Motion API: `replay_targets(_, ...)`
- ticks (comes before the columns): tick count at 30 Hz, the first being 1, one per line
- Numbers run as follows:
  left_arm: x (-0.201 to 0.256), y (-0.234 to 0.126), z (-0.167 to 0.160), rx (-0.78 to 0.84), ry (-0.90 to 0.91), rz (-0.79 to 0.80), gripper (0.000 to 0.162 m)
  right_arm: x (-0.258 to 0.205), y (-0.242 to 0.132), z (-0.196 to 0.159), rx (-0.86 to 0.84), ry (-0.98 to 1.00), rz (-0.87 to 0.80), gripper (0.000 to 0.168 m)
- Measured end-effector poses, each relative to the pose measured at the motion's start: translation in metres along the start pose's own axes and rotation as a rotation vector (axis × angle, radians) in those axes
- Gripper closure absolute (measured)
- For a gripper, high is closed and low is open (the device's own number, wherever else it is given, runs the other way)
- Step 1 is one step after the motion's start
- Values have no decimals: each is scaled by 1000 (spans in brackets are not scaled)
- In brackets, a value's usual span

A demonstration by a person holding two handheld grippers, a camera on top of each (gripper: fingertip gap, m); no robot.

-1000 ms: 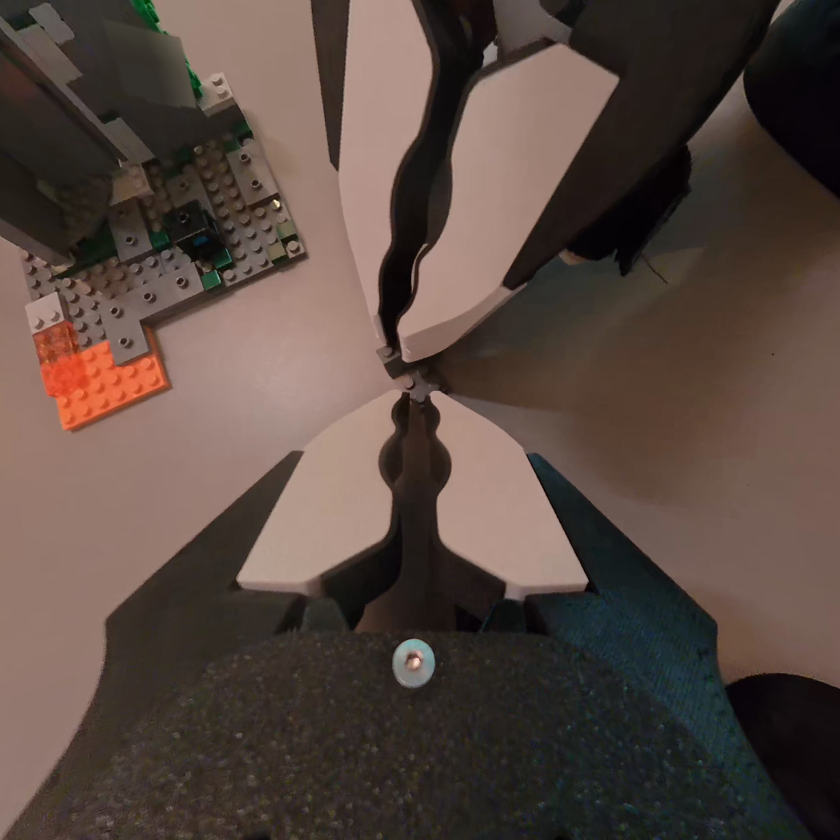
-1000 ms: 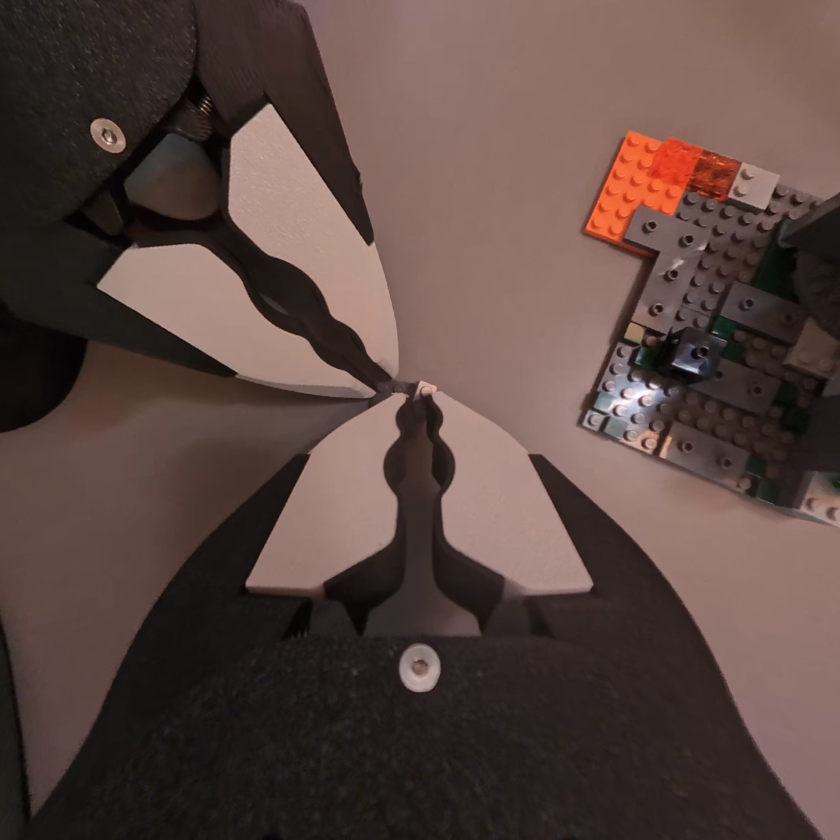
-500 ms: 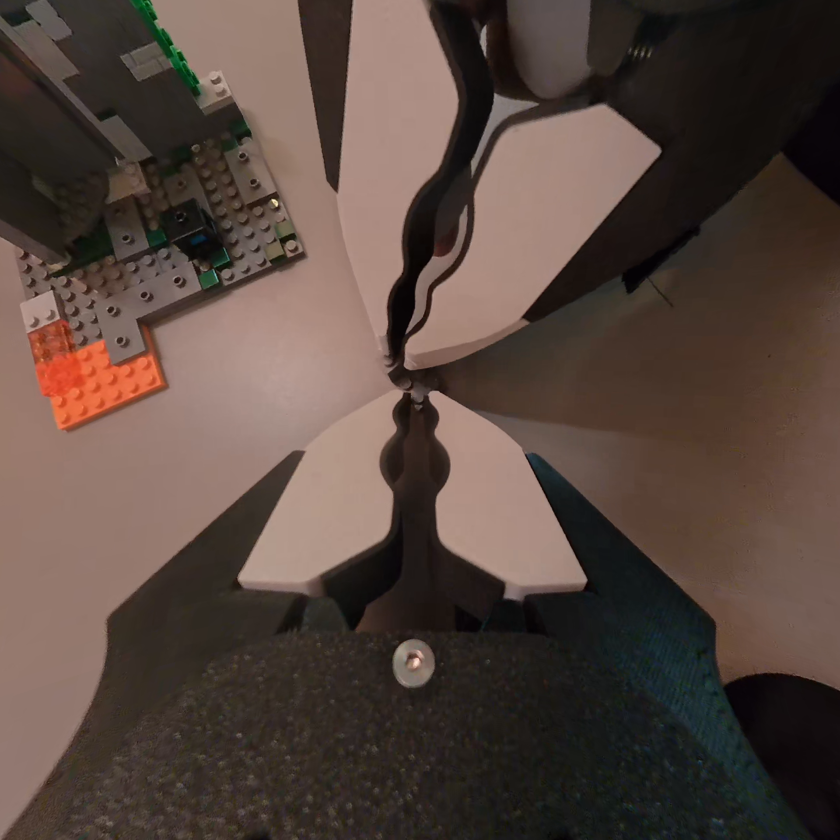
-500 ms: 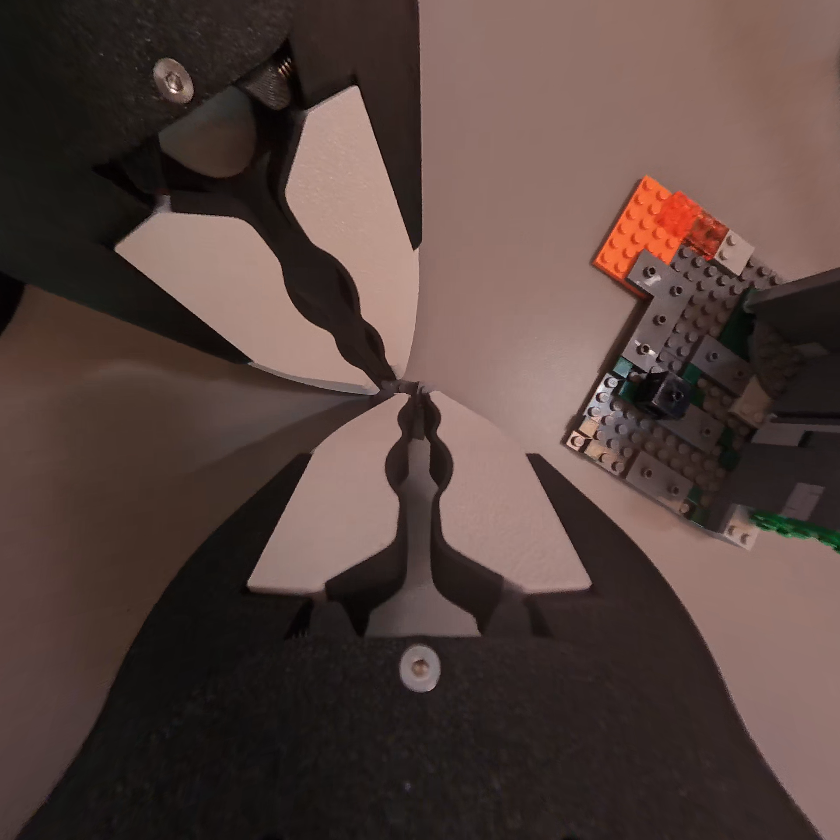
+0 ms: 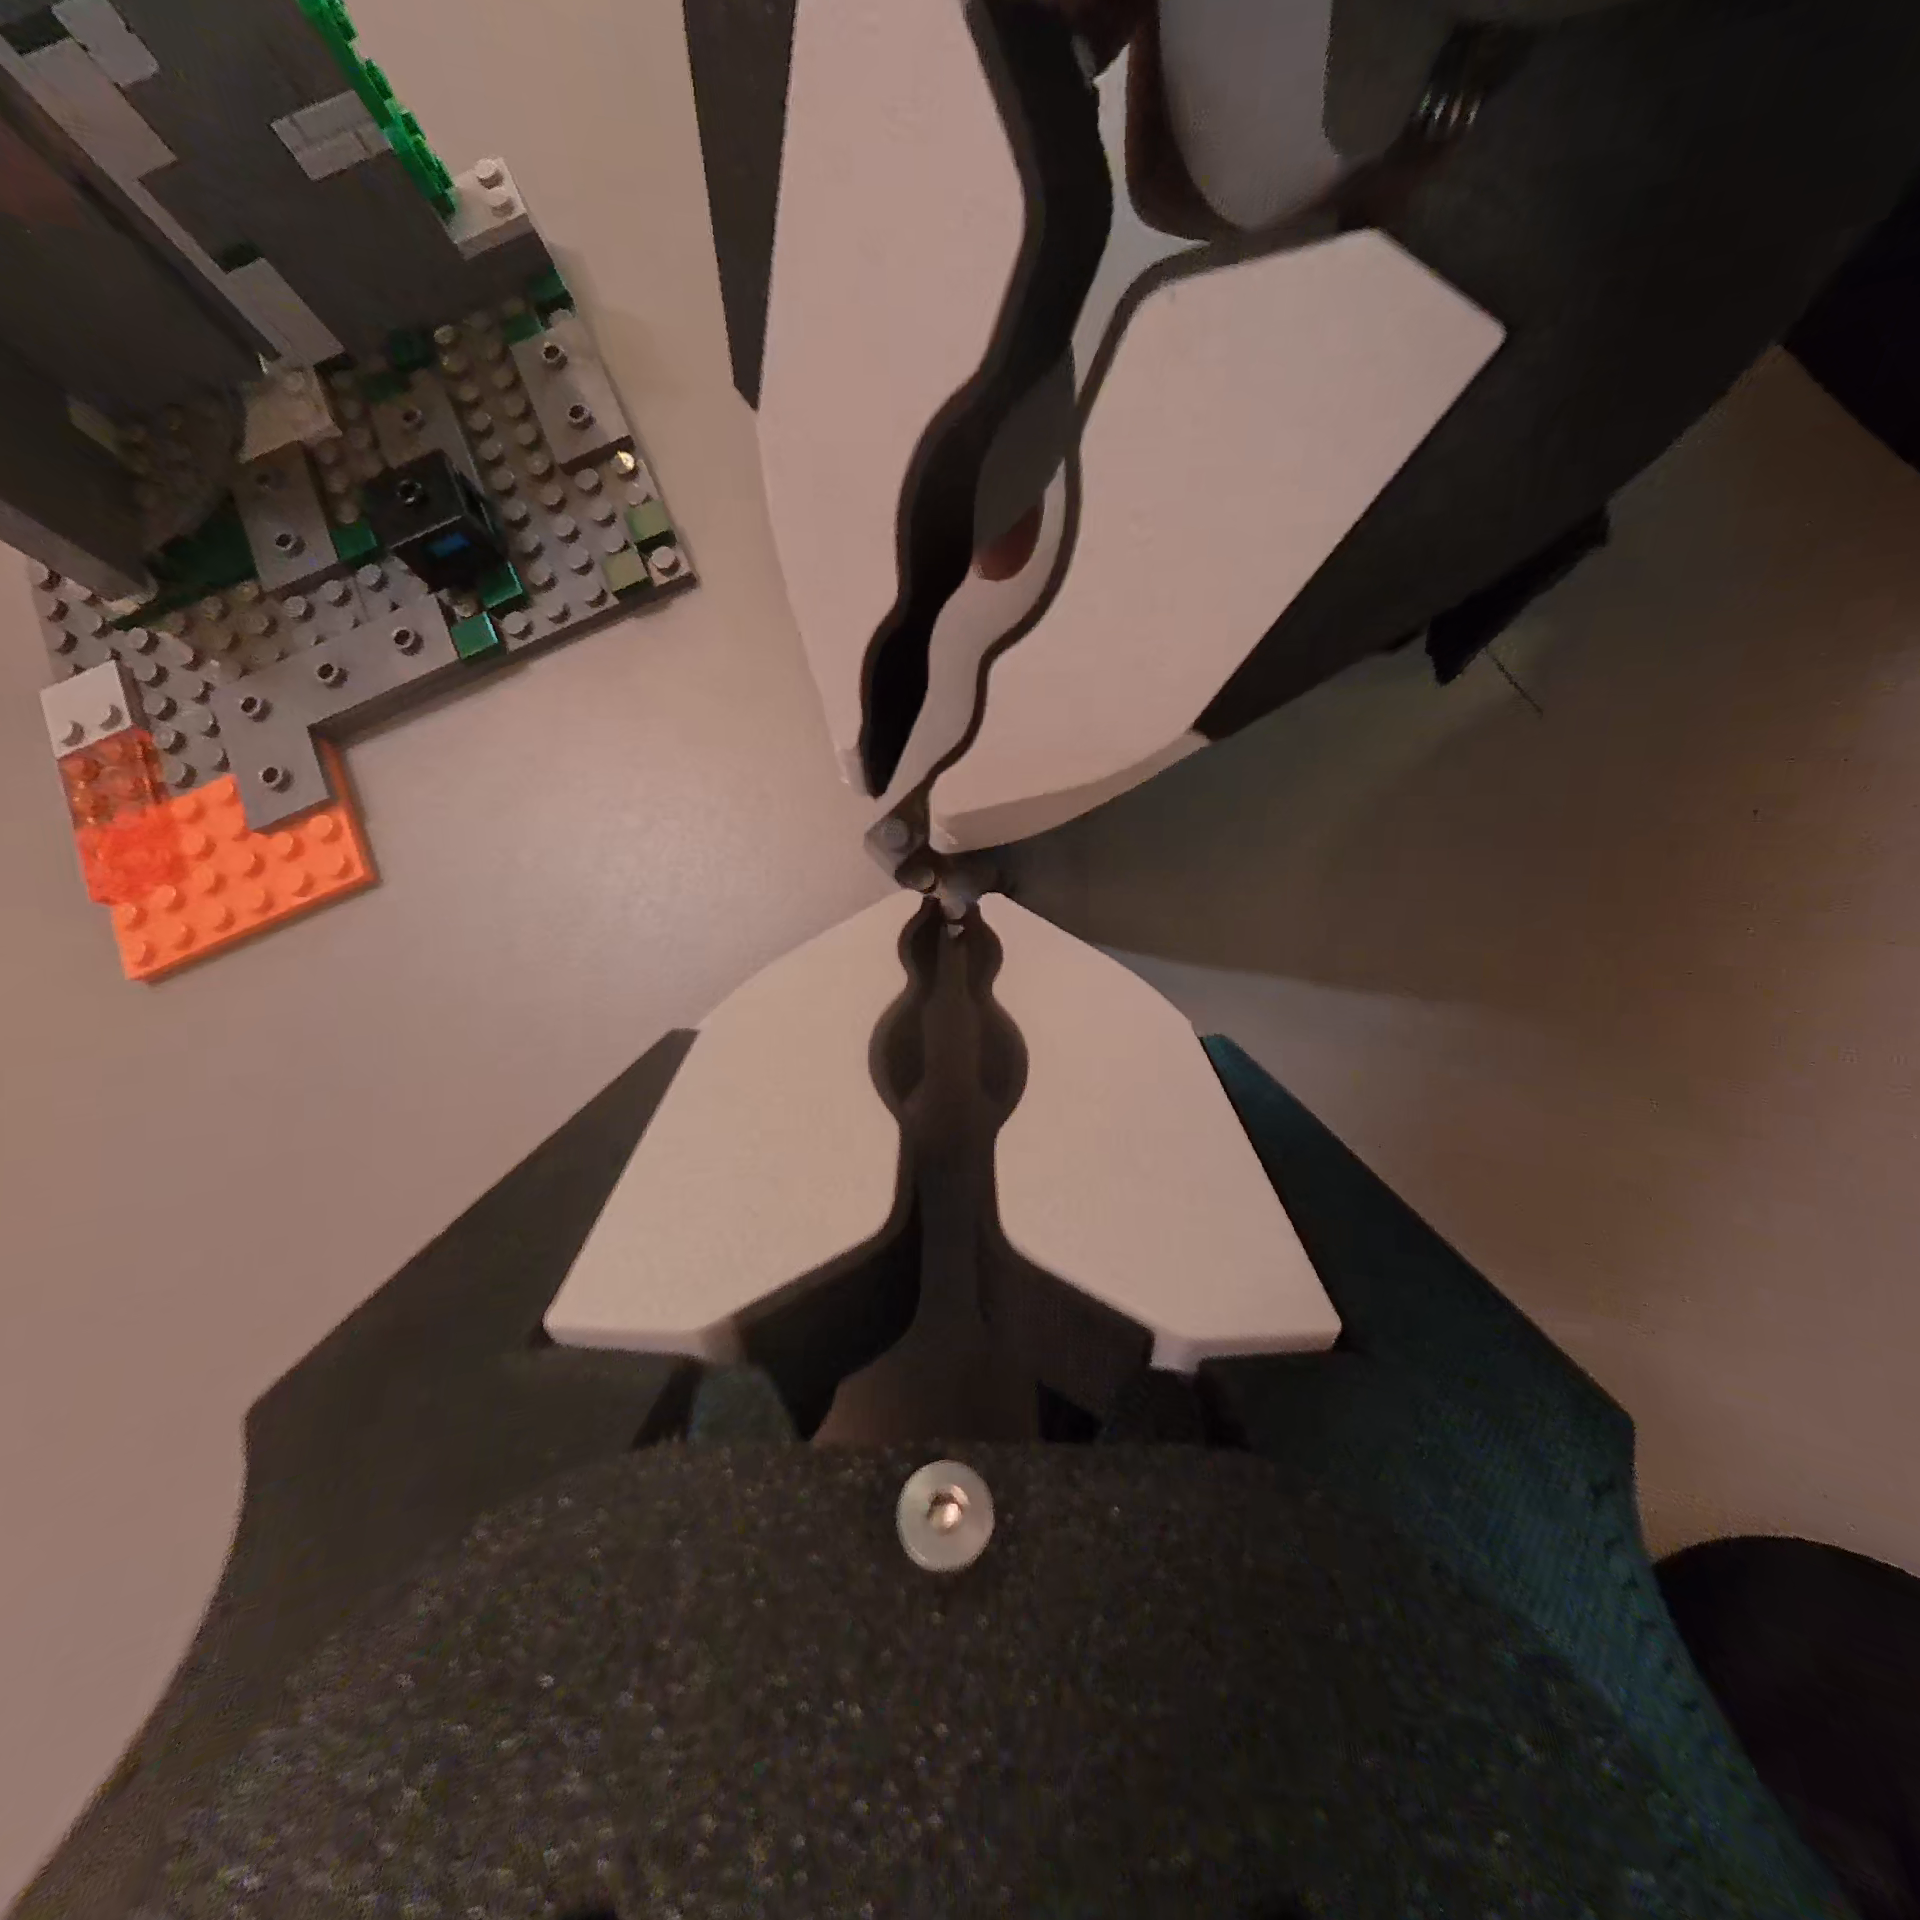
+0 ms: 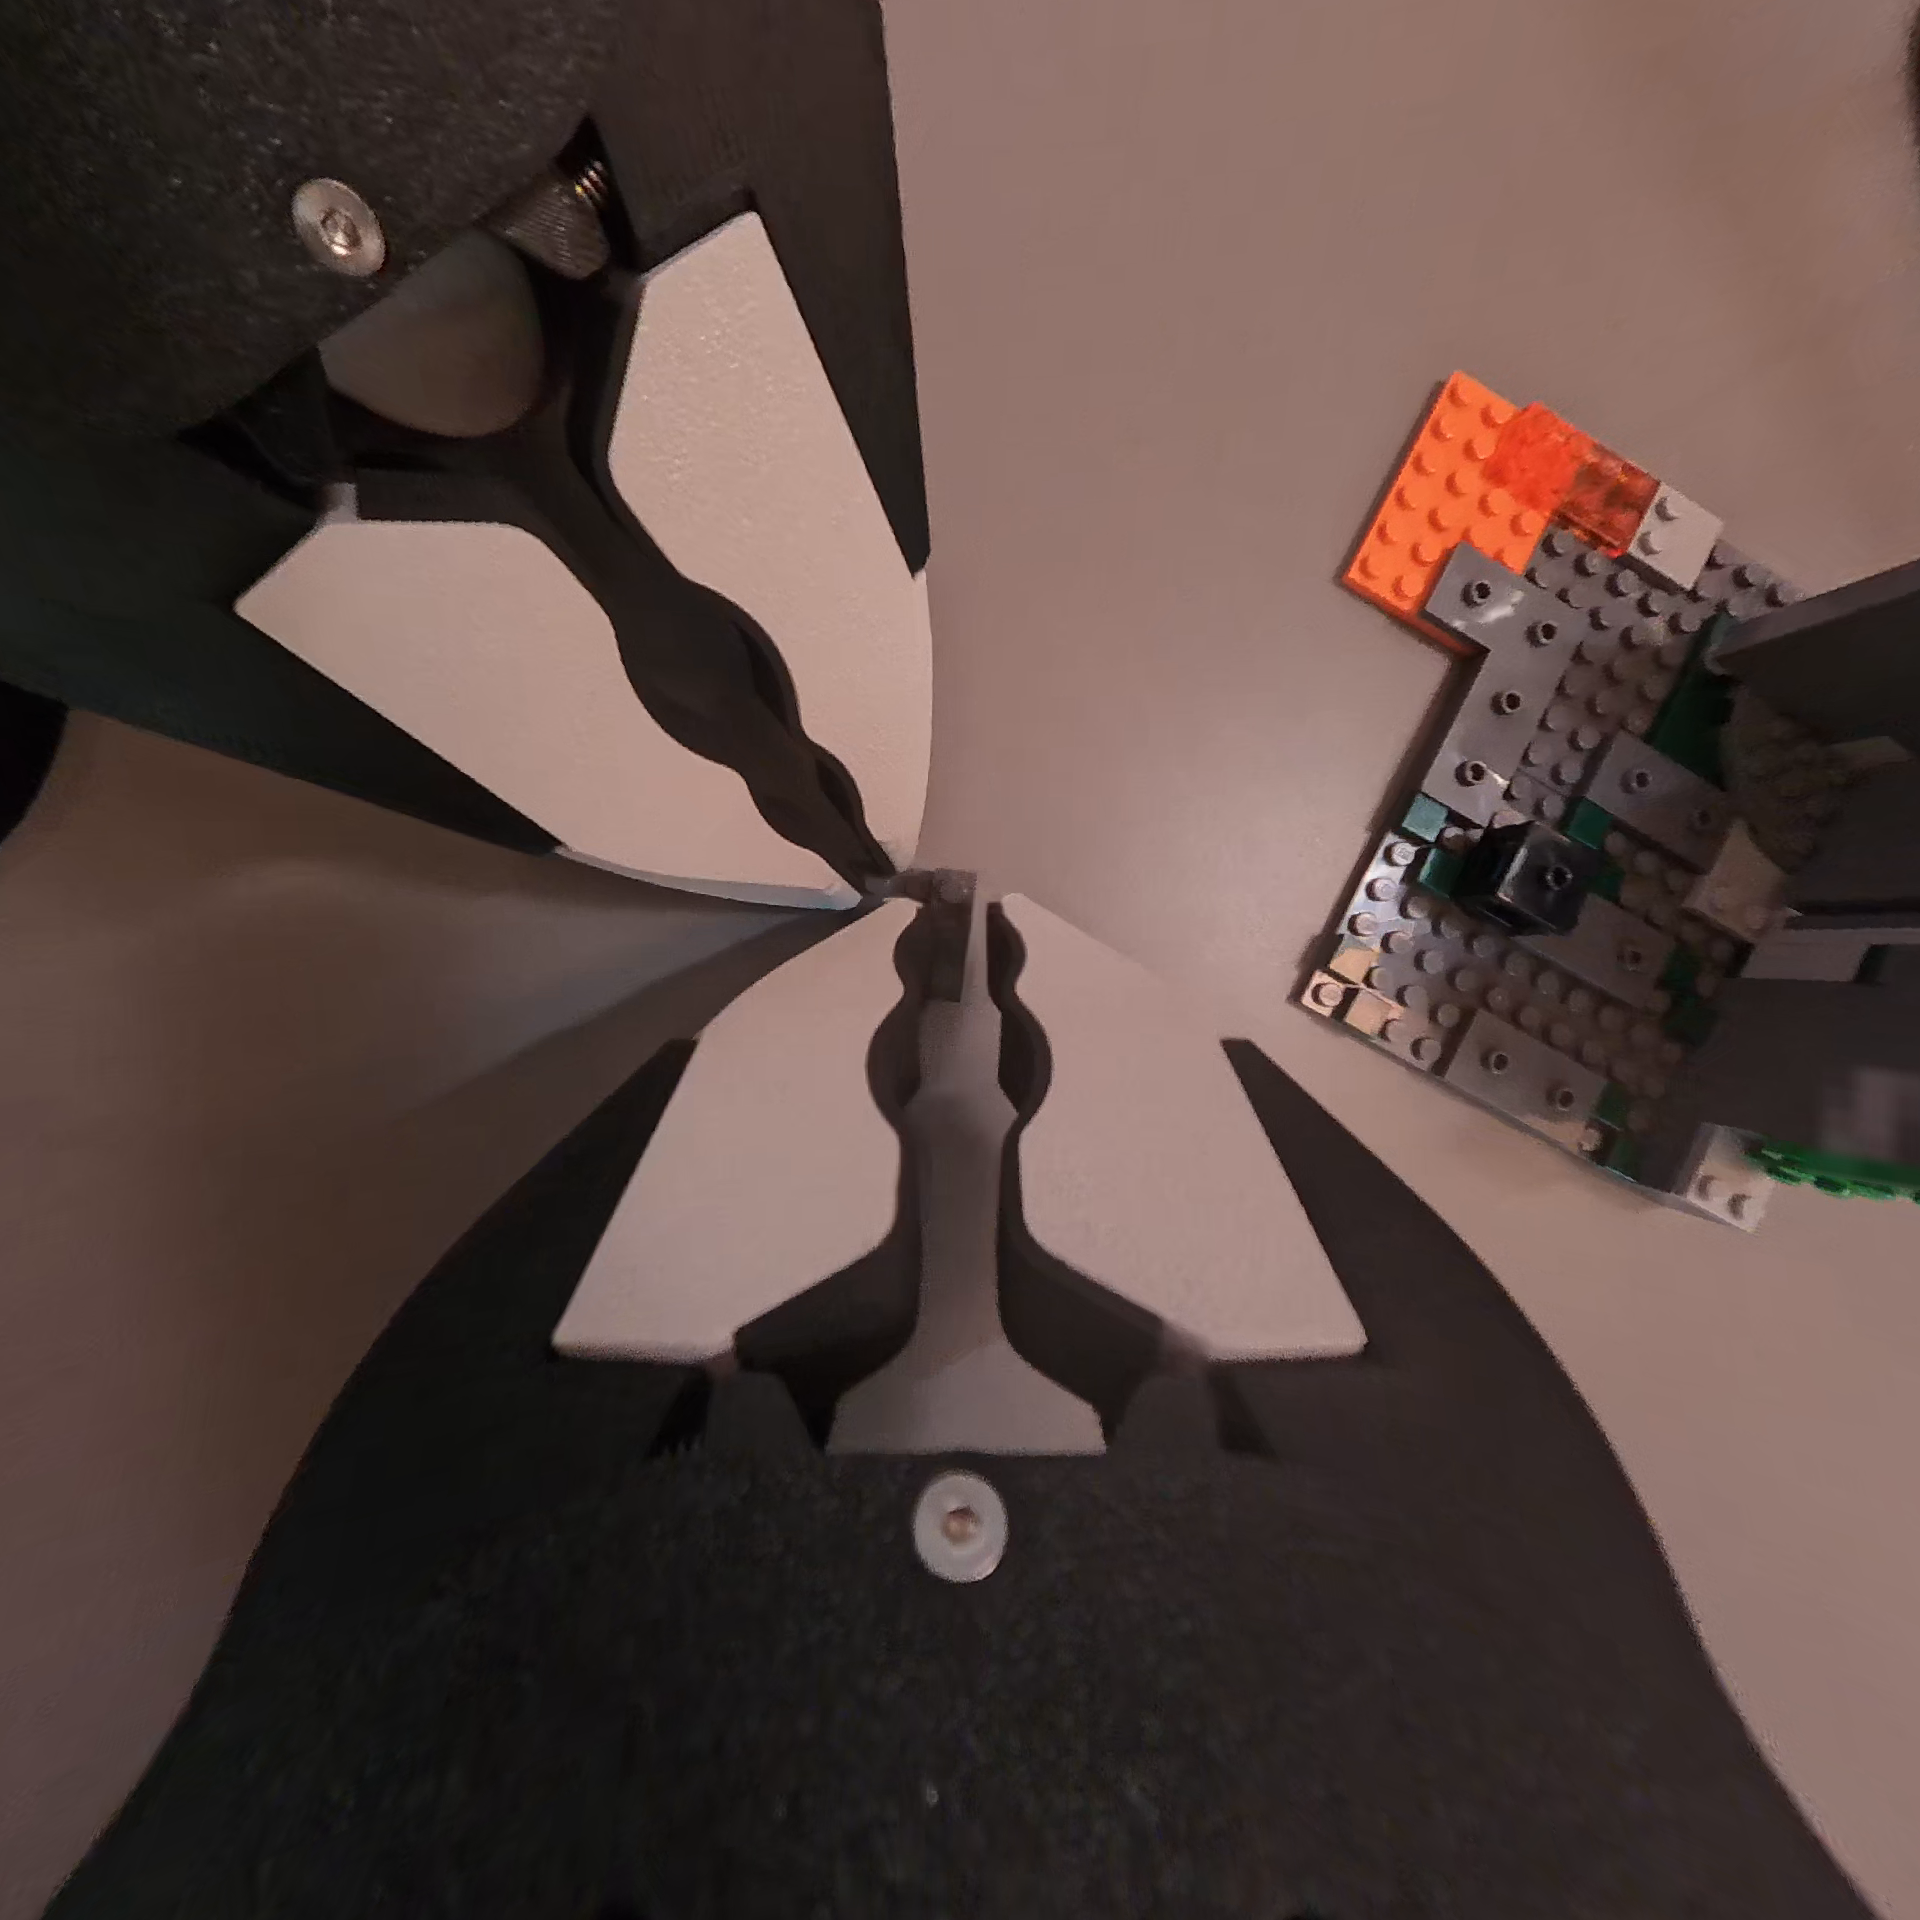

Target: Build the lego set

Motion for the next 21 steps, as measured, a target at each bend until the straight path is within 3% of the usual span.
replay_targets(13,0,0,0,0,0,-3,157,2,-9,-5,45,40,41,152)
replay_targets(21,1,-1,-1,-1,7,-13,157,1,5,-11,30,66,76,142)
Point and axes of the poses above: each gripper's, where its closed fingertips meet, y out along the fingers, z out of its top, x = y × z across the jaws, the point moved 6 cm from there along -y, back along the fingers, and after that the axes turned 6 degrees about z, right-handed, at the moved point
